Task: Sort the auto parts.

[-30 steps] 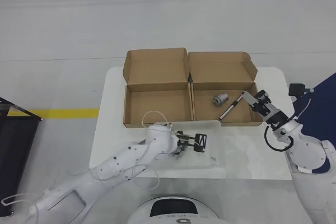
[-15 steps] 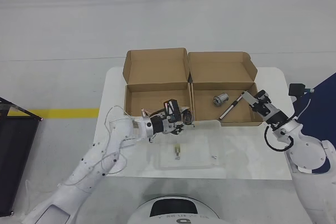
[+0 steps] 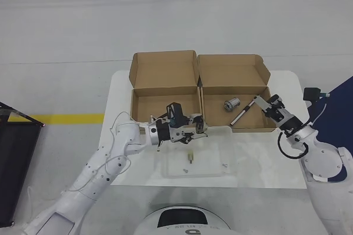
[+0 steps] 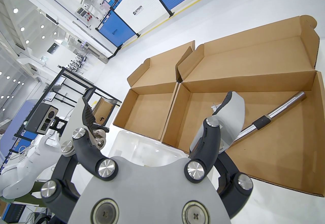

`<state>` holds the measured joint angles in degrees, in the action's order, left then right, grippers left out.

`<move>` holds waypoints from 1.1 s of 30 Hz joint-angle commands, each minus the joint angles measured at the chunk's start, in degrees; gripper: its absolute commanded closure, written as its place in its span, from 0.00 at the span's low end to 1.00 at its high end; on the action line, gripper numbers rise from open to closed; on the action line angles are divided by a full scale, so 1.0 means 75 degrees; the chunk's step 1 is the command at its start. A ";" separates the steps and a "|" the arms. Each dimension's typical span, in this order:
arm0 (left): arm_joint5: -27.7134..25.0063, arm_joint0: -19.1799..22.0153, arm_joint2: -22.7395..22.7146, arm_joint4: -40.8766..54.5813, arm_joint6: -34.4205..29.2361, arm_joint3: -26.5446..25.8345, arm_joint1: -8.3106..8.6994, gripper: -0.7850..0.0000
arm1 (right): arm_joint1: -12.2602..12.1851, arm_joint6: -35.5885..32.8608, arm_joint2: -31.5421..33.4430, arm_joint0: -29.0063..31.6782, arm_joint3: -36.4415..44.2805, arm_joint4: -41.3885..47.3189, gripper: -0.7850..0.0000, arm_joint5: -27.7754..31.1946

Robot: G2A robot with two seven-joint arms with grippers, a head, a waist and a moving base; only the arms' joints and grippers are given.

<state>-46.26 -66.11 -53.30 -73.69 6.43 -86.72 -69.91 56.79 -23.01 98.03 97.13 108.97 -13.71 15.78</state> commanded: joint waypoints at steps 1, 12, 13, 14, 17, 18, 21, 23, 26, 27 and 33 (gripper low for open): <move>0.0026 -0.0017 -0.0015 0.0085 0.0016 0.0022 -0.0002 1.00 | 0.0000 0.0000 0.0000 0.0001 0.0001 0.0000 0.00 0.0004; -0.0632 0.1481 0.0470 1.0601 -0.4412 0.2382 -0.0144 1.00 | 0.0000 0.0000 0.0000 0.0001 0.0001 0.0000 0.00 0.0004; -0.0239 0.1535 0.0678 1.2321 -0.5336 0.2429 -0.0162 1.00 | 0.0000 0.0000 0.0000 0.0001 0.0001 0.0000 0.00 0.0004; 0.0345 0.1712 0.0724 1.3787 -0.6394 0.2536 -0.0154 1.00 | 0.0000 0.0000 0.0000 0.0001 0.0001 0.0000 0.00 0.0004; 0.1908 0.2007 0.0558 1.7255 -0.9192 0.3120 -0.0178 1.00 | 0.0000 0.0000 0.0000 0.0001 0.0001 0.0000 0.00 0.0004; 0.2319 0.2086 0.0494 1.8026 -0.9826 0.3389 -0.0214 1.00 | 0.0000 0.0000 0.0000 0.0001 0.0001 0.0000 0.00 0.0004; 0.3457 0.2315 0.0476 1.9644 -1.1075 0.4132 -0.0391 1.00 | 0.0000 0.0000 0.0000 0.0001 0.0001 0.0000 0.00 0.0004; 0.4039 0.2436 0.0540 2.0335 -1.1631 0.4514 -0.0531 1.00 | 0.0000 0.0000 0.0000 0.0001 0.0001 0.0000 0.00 0.0004; 0.4503 0.2623 0.0633 2.0821 -1.2147 0.5012 -0.0715 1.00 | 0.0000 0.0000 0.0000 0.0001 0.0001 0.0000 0.00 0.0004; 0.4607 0.2680 0.0662 2.0910 -1.2275 0.5146 -0.0771 1.00 | 0.0000 0.0000 0.0000 0.0001 0.0001 0.0000 0.00 0.0004; 0.4810 0.2831 0.0760 2.1010 -1.2581 0.5497 -0.0934 1.00 | 0.0000 0.0000 0.0000 0.0001 0.0001 0.0000 0.00 0.0004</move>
<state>-10.14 -44.84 -47.58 83.90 -87.99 -45.41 -76.95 56.79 -23.01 98.03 97.13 108.97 -13.71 15.78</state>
